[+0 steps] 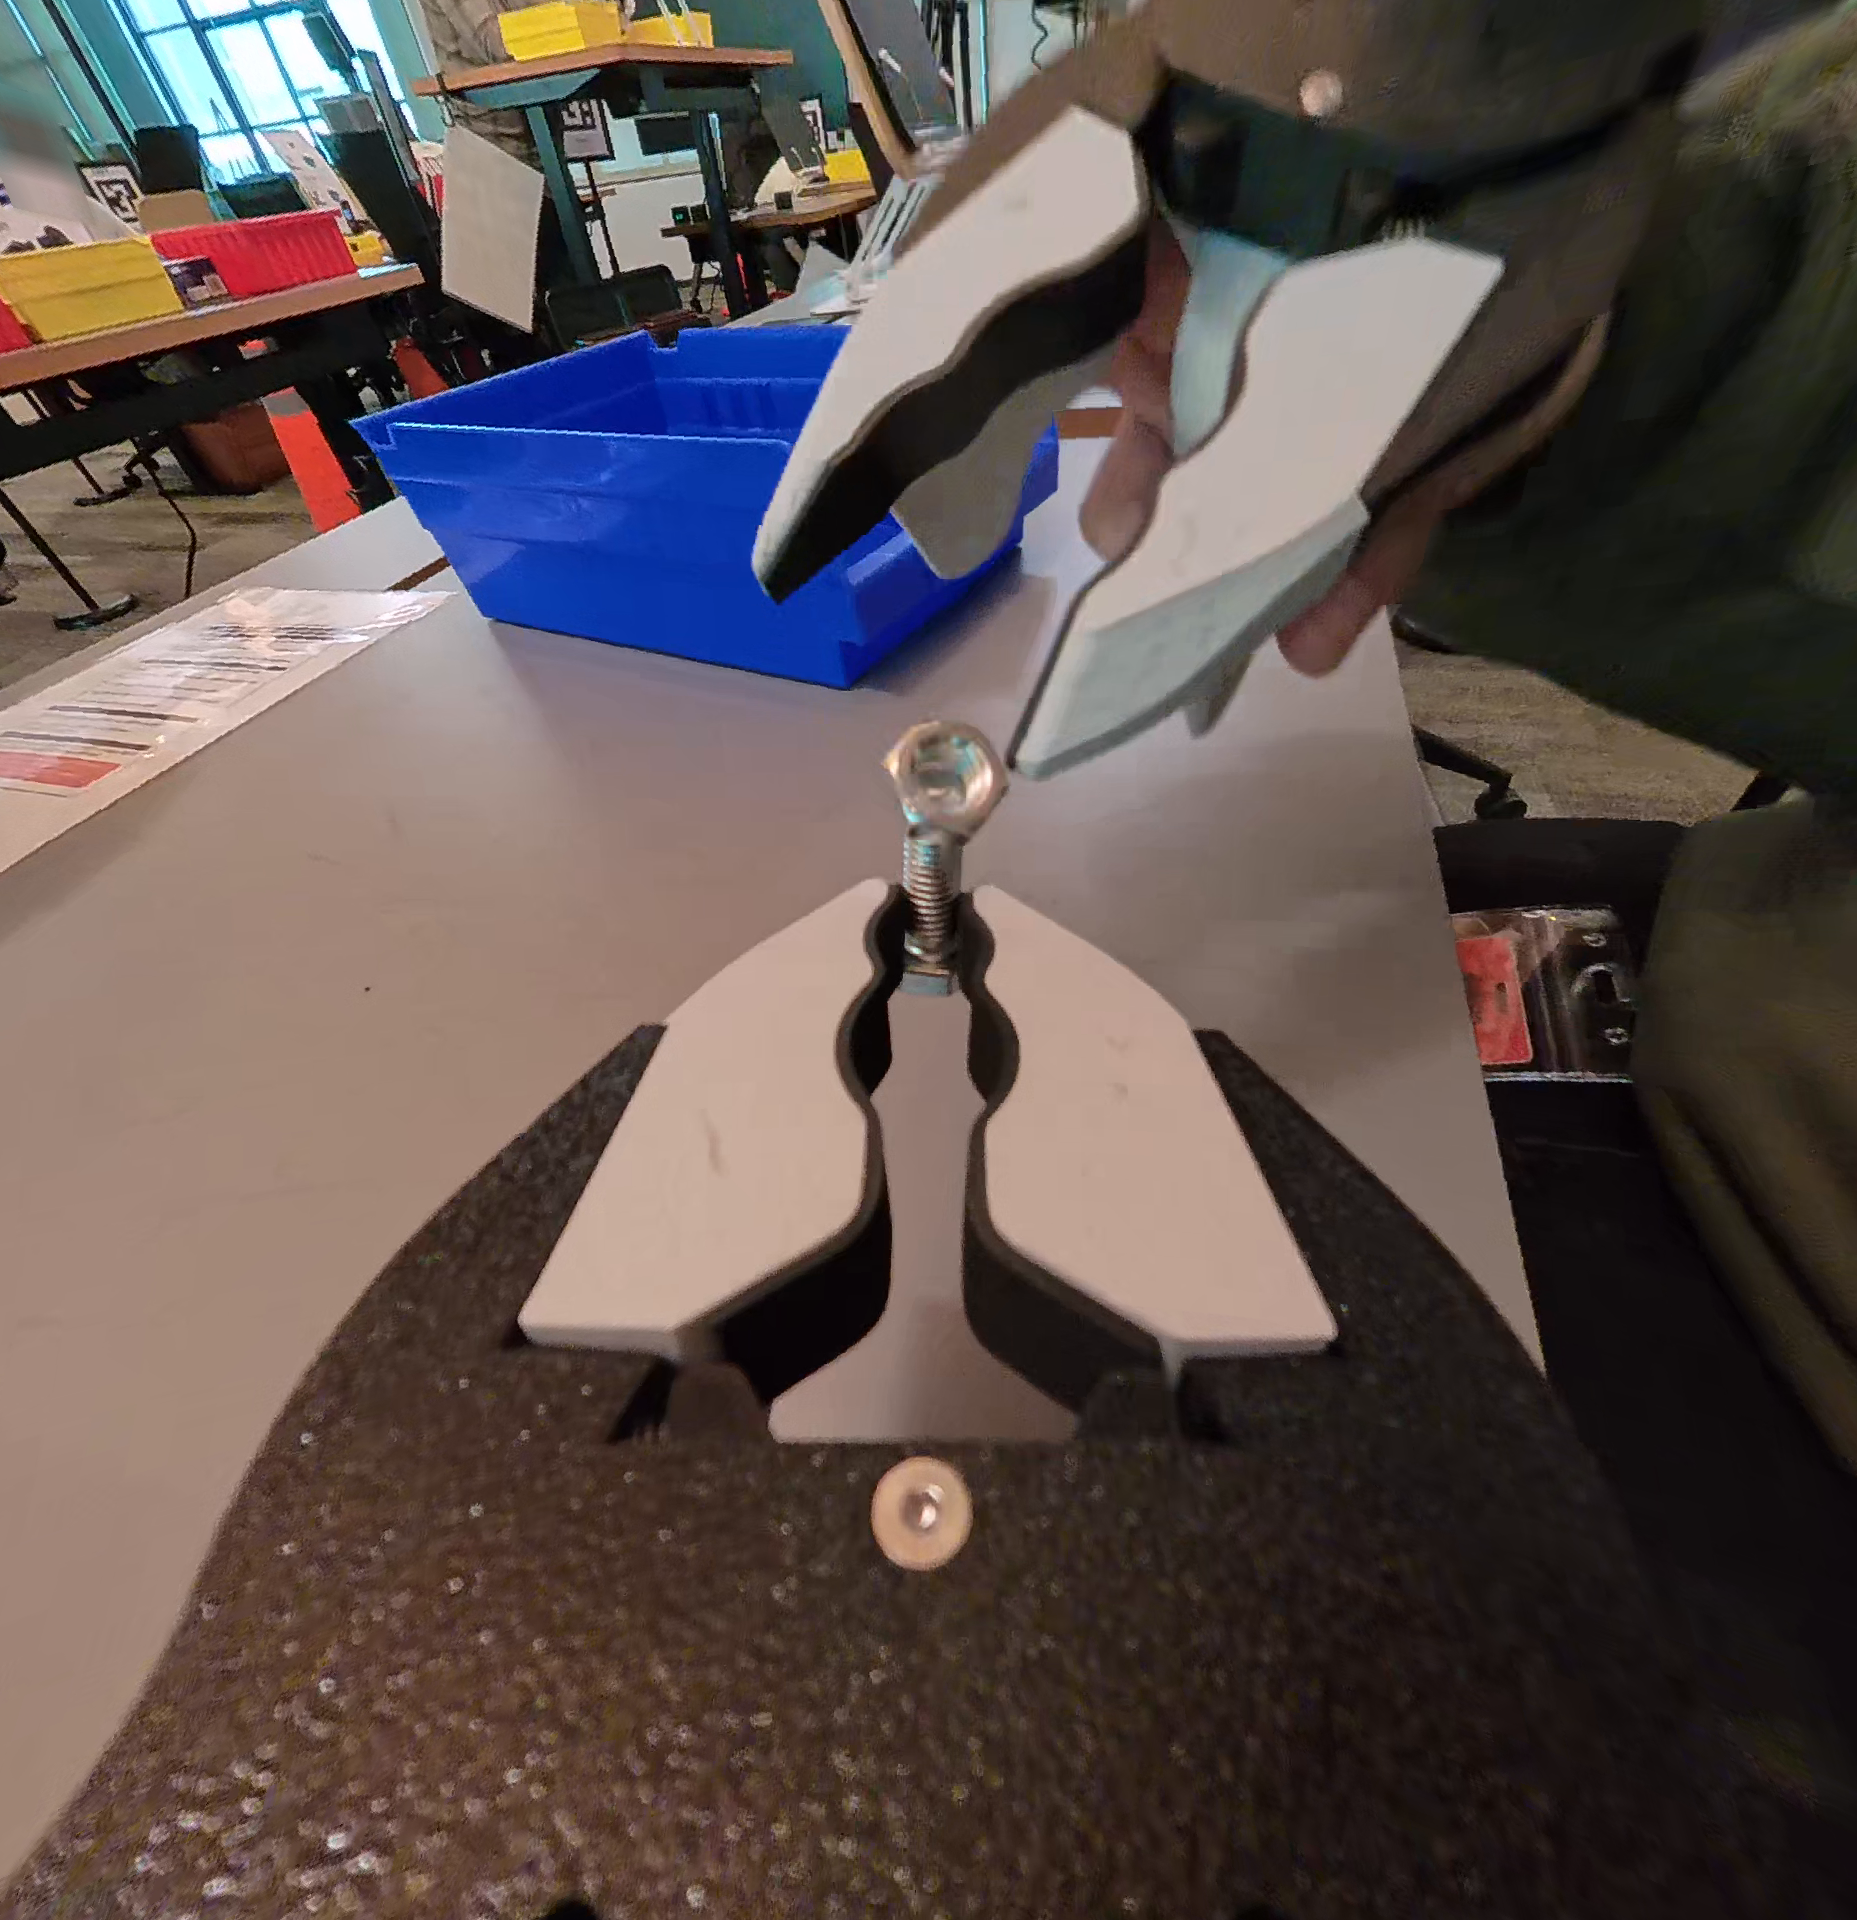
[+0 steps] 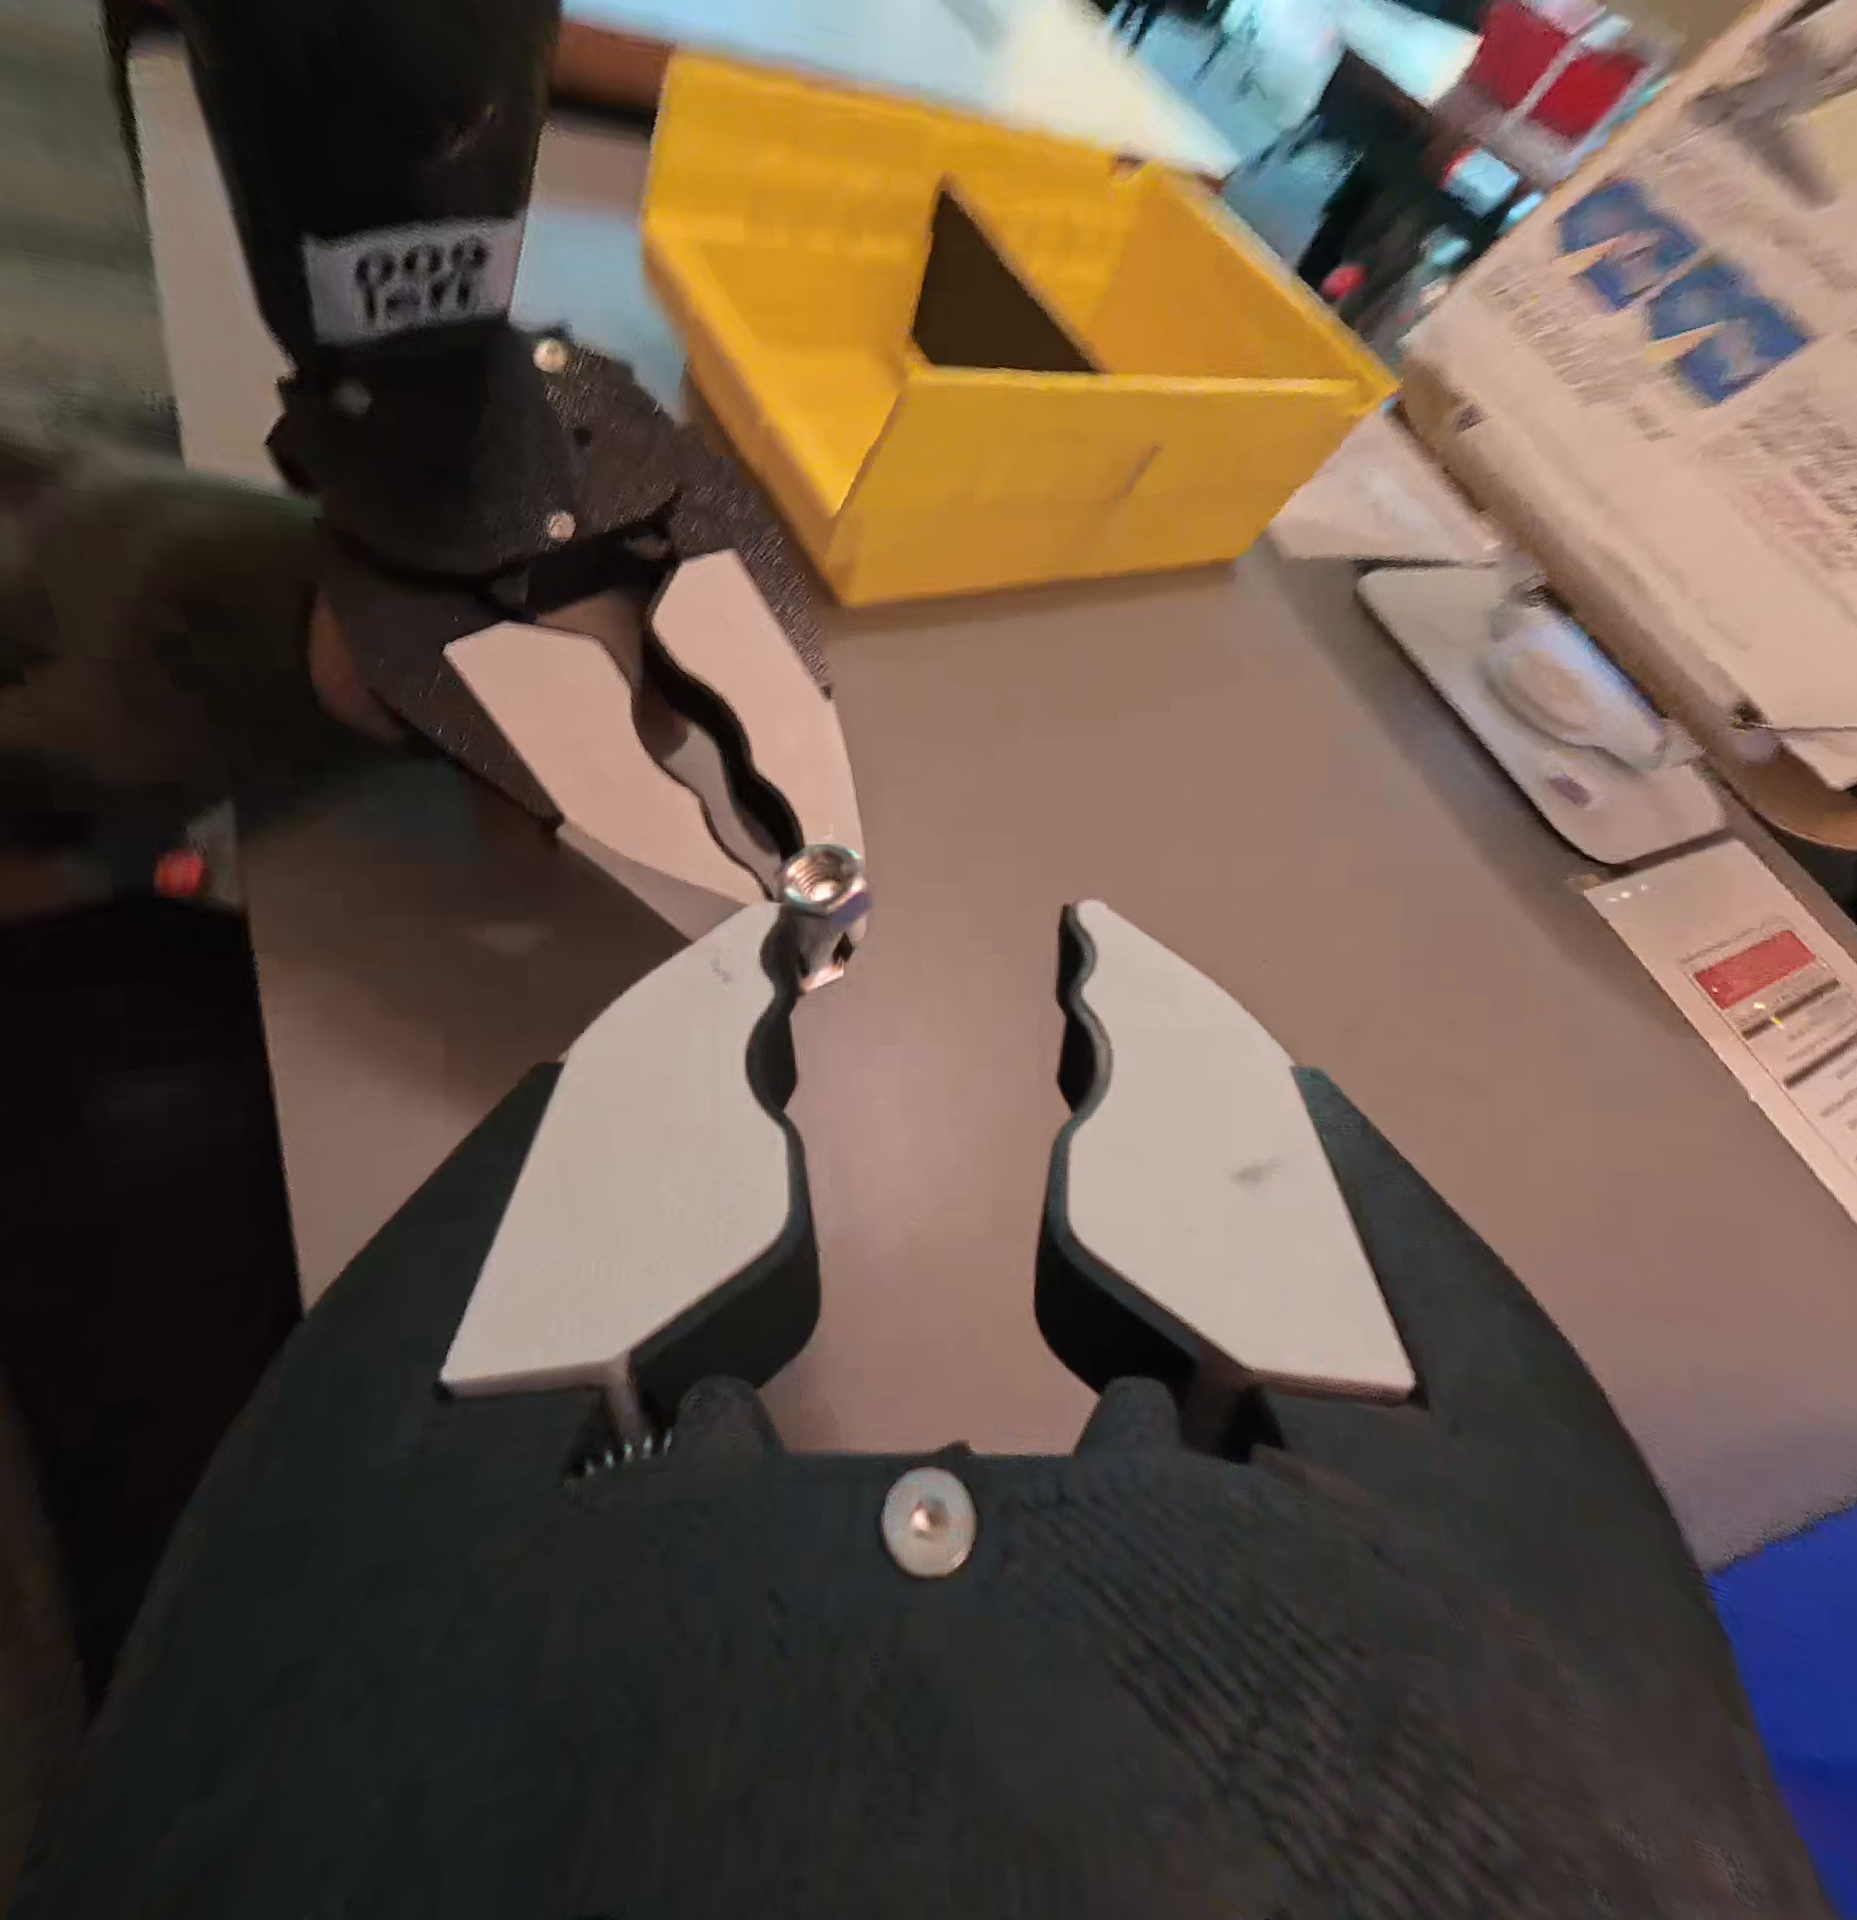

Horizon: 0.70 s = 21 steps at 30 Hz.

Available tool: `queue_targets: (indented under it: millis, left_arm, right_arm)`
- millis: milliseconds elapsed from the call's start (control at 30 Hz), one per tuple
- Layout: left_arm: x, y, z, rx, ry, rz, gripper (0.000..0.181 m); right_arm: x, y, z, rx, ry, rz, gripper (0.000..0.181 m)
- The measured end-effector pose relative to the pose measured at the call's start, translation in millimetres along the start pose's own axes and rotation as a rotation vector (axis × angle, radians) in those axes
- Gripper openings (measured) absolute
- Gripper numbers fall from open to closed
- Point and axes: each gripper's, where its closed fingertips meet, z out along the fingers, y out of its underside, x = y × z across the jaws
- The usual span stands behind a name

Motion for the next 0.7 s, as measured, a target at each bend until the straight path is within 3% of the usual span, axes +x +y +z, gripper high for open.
queue_targets:
  millis: [133,233,433,500,700]
  left_arm:
    - [-1,0,-1,0.001,-0.007,-0.011,0.009]
    - [0,1,0,-0.006,-0.003,-0.011,0.009]
    - [6,4,2,-0.030,0.040,-0.005,0.009]
    - [6,6,2,-0.048,0.046,-0.008,0.009]
    - [1,10,2,-0.079,0.012,-0.015,0.009]
  right_arm:
    - [-4,-9,-1,0.270,0.091,0.123,0.061]
    - [-8,-11,-2,0.330,0.055,0.193,0.062]
    - [-4,27,0,0.202,0.015,0.226,0.054]
    - [-11,37,-1,0.189,-0.070,0.288,0.046]
    - [-14,101,3,-0.185,-0.021,0.202,0.031]
